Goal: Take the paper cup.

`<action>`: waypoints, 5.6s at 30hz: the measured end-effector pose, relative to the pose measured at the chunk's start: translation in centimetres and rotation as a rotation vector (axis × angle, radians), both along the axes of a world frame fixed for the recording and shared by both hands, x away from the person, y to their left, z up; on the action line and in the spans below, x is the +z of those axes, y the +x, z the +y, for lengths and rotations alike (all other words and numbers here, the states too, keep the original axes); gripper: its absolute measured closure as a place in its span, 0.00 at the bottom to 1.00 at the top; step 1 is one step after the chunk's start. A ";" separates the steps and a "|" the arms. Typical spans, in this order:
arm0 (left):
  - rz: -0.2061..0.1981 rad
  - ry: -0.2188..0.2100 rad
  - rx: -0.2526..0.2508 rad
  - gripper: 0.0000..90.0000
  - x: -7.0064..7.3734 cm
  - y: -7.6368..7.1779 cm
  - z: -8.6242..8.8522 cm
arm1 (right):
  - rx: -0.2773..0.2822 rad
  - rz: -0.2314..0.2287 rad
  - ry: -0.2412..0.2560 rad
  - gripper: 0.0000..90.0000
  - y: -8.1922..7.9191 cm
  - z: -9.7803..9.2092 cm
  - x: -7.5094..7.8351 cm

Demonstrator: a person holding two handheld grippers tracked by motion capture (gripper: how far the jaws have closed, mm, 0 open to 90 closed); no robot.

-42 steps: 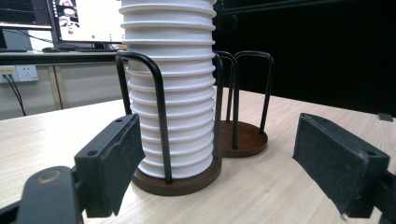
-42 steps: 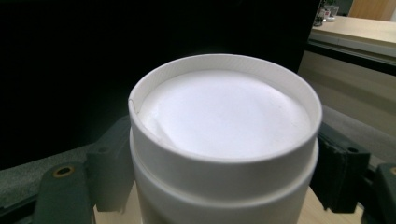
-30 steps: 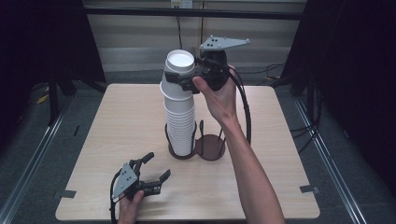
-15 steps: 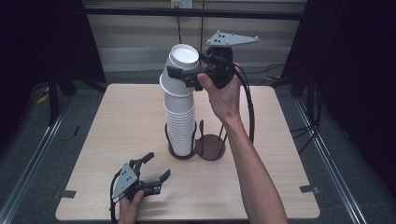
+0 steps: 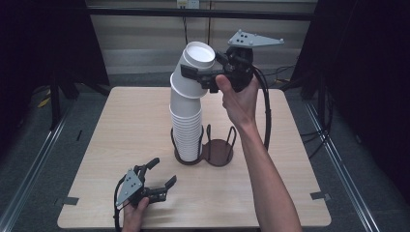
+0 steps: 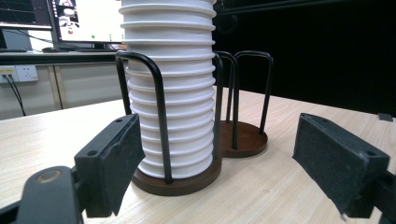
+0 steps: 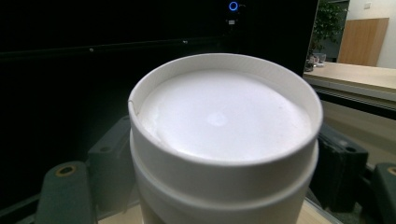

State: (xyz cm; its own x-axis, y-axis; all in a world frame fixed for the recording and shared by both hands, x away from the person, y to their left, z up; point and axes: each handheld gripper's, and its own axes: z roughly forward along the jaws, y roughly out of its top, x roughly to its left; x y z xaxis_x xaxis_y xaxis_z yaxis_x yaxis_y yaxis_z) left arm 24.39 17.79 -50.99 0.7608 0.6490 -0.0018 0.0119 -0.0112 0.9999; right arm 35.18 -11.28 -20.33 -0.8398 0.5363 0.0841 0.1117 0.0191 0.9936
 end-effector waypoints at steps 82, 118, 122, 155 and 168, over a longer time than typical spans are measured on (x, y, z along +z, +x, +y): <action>0.047 0.009 -0.252 0.18 5.1 0.1 -2.0 | 0.100 0.154 -0.045 0.24 -7.6 -2.3 -16.7; 0.072 0.041 -0.355 0.12 5.6 1.1 -4.8 | 0.208 0.210 -0.009 0.25 -8.0 0.5 -20.4; 0.072 0.036 -0.363 0.12 5.6 1.2 -4.8 | 0.209 0.211 -0.010 0.25 -8.0 0.5 -20.3; 0.131 0.085 -0.392 0.19 5.1 2.0 -4.4 | 0.220 0.218 -0.002 0.14 -8.0 0.9 -20.9; 0.150 0.165 -0.364 0.19 5.2 2.4 -3.1 | 0.192 0.208 -0.019 0.14 -8.5 -0.2 -21.5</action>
State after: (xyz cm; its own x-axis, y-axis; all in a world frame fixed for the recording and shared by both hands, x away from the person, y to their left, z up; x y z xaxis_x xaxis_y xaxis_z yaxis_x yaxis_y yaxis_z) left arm 26.84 14.65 -45.81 0.9397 0.3386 -0.0487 0.1231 -0.2019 0.9716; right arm 26.68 -11.52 -41.85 -0.8918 0.3726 0.2568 0.3056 0.0774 0.9490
